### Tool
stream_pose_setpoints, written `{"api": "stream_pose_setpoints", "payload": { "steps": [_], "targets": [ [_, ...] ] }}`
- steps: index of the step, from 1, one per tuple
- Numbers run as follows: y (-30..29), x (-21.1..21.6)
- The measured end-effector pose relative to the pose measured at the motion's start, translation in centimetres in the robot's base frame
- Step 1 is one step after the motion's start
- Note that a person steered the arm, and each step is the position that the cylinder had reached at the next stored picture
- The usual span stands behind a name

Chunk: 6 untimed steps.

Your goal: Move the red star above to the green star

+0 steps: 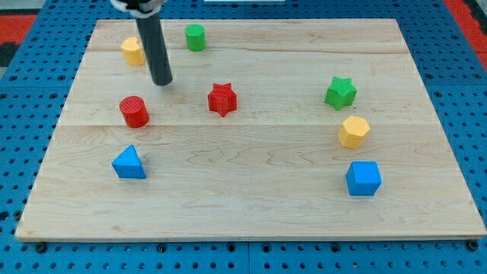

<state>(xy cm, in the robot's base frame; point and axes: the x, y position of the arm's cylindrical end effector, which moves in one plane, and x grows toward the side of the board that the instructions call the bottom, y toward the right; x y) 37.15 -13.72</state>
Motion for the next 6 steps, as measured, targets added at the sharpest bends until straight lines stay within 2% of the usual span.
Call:
{"api": "stream_pose_setpoints", "payload": {
  "steps": [1, 3, 4, 5, 6],
  "targets": [
    [5.3, 3.9],
    [15.3, -0.3],
    [14.6, 1.2],
    [17.2, 4.9],
    [18.8, 1.4]
  ]
}}
